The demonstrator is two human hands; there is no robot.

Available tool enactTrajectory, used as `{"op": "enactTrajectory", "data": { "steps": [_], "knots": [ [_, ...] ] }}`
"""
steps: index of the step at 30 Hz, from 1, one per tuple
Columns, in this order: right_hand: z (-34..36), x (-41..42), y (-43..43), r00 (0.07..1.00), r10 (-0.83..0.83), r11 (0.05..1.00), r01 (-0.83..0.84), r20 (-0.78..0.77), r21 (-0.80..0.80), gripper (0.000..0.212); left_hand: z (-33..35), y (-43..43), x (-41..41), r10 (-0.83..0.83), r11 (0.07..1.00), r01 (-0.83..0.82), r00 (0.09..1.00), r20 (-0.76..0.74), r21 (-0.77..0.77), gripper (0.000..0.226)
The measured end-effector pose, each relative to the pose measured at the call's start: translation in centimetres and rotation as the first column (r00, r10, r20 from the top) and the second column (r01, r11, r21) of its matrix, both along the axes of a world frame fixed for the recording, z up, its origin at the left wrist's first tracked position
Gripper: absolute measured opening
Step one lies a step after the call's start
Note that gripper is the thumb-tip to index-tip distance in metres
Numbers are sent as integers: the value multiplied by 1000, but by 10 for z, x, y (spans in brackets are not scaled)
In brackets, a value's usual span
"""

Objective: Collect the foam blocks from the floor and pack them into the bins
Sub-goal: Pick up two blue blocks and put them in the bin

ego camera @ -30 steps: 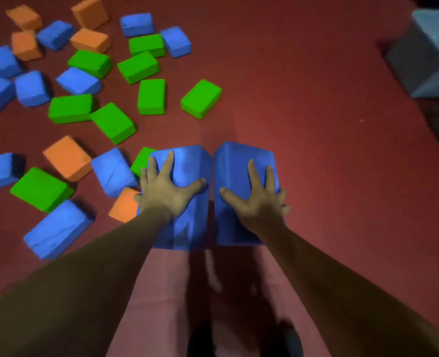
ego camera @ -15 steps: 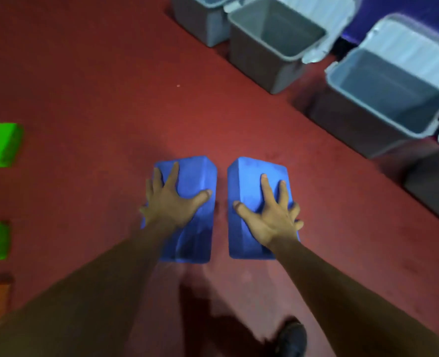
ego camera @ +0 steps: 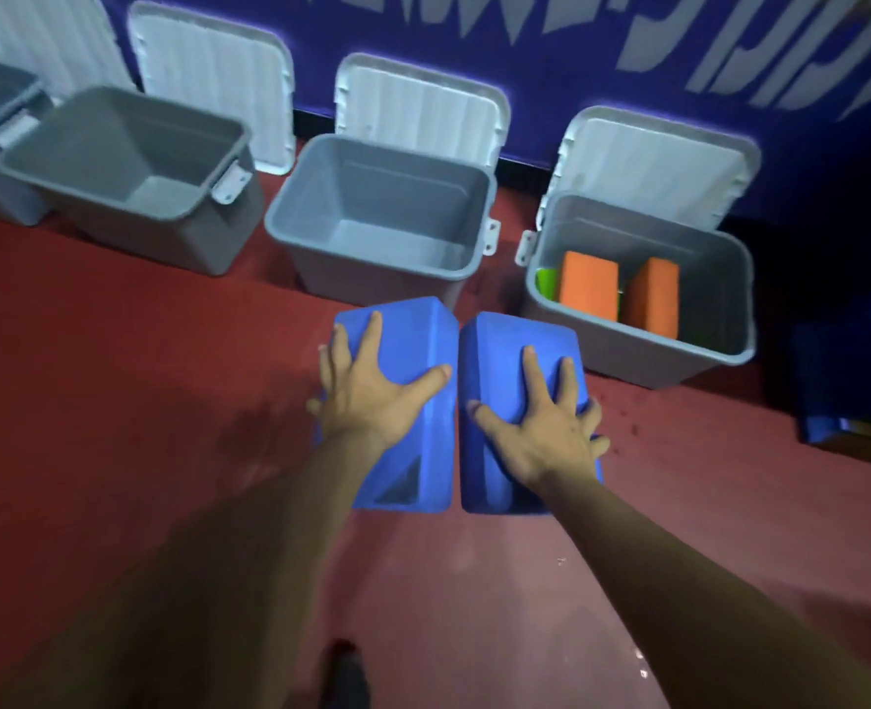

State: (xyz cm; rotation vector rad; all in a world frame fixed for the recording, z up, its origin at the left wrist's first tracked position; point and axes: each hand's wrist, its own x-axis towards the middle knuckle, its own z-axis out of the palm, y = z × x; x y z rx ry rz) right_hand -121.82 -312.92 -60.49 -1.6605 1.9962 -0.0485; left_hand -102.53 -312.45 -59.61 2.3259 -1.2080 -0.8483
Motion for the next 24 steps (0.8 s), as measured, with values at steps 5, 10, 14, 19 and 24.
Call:
{"op": "enactTrajectory", "data": {
  "steps": [5, 10, 14, 19, 24],
  "knots": [
    [-14, -60, -74, 982, -179, 983, 176, 55, 52, 99, -17, -101, -60, -130, 991, 130, 992, -2, 34, 110],
    [-34, -121, -160, 941, -328, 944, 326, 80, 46, 99, -35, -208, -115, -267, 962, 268, 963, -23, 44, 110],
    [-49, -160, -205, 900, -420, 907, 413, 119, 77, 97, -47, -267, -159, -346, 936, 343, 938, 28, 77, 110],
    [-70, -204, -248, 858, -462, 887, 451, 223, 102, 96, -73, -325, -205, -347, 933, 348, 938, -28, 95, 111],
    [-96, -243, -320, 784, -486, 871, 468, 386, 147, 105, -99, -388, -241, -365, 927, 359, 930, 39, 106, 113]
  ]
}}
